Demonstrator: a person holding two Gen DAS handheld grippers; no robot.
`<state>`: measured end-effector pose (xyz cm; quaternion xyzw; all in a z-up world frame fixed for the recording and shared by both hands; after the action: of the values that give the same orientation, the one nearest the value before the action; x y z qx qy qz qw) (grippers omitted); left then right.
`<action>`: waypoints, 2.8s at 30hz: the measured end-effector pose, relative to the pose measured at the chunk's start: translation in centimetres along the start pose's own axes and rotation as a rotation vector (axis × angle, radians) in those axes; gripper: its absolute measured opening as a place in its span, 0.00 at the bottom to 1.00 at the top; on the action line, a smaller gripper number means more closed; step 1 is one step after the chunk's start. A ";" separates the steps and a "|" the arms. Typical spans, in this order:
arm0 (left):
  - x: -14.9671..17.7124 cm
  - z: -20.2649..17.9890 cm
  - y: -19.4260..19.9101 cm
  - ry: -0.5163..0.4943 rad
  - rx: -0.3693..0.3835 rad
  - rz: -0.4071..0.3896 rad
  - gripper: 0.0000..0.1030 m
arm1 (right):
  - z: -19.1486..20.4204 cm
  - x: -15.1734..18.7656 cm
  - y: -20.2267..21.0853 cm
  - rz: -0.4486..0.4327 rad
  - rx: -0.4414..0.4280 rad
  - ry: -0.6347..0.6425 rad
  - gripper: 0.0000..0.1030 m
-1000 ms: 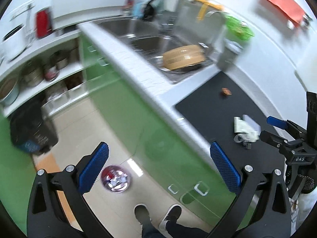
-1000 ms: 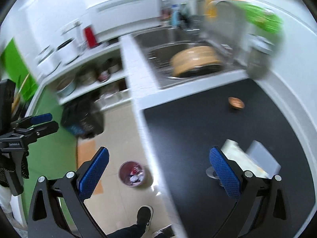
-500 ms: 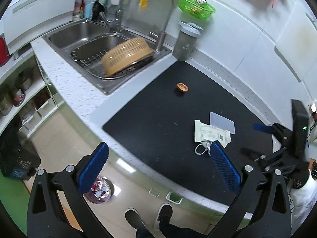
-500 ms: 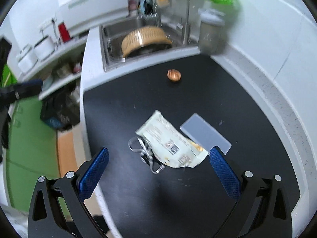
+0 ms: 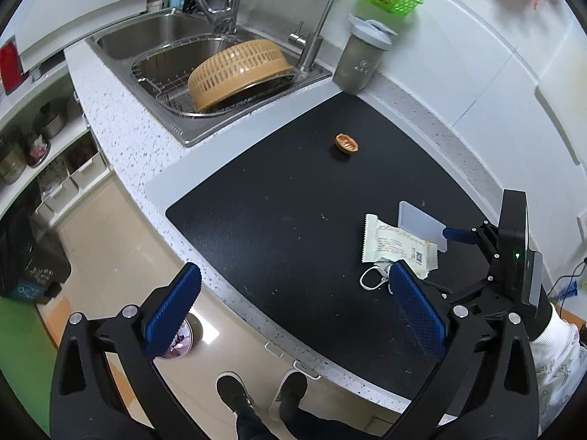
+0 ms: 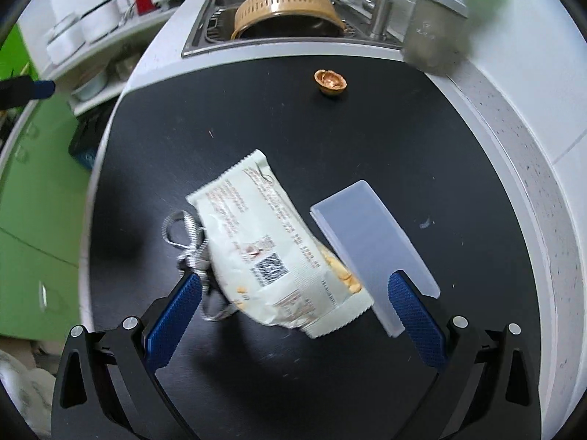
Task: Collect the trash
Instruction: 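Grasp the snack wrapper with the right tool and lift it, then grasp the white cord with the left tool and lift it, then carry wrapper and cord to the pink bin and release them inside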
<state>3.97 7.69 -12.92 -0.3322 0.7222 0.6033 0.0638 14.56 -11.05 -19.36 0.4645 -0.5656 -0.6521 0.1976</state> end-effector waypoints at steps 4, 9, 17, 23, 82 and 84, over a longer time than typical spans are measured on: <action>0.3 0.1 -0.5 0.024 -0.010 0.009 0.97 | -0.1 0.1 -1.2 0.018 -0.023 0.027 0.81; 0.3 -0.1 -0.7 0.033 -0.013 0.008 0.97 | 0.0 -0.4 -0.9 -0.017 -0.038 0.053 0.56; -0.2 -1.2 -1.0 0.018 0.006 0.010 0.97 | -0.9 -0.7 -0.4 -0.025 -0.070 0.018 0.28; -1.2 -2.8 -1.7 -0.022 0.026 0.016 0.97 | -1.7 -0.8 1.2 -0.048 -0.084 -0.041 0.02; 2.7 0.2 6.2 -0.144 -0.035 -0.017 0.11 | 9.1 -7.5 12.0 -0.251 -0.190 0.006 0.01; 3.7 3.0 7.6 -0.092 -0.073 -0.025 0.11 | 12.3 -8.6 11.5 -0.245 -0.223 0.057 0.01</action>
<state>-4.02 9.33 -9.23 -0.3154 0.6919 0.6429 0.0922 5.53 -0.77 -6.41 0.5234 -0.4229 -0.7167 0.1832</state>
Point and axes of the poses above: each gripper's, at about its wrist camera, not at the fingertips, and y roughly against the way its jaws point, z to its left, x to its underside, the point moved 3 cm from there along -y, roughly the way its jaws point, and after that the axes turned 1 degree about -y, right-handed, at the moved point
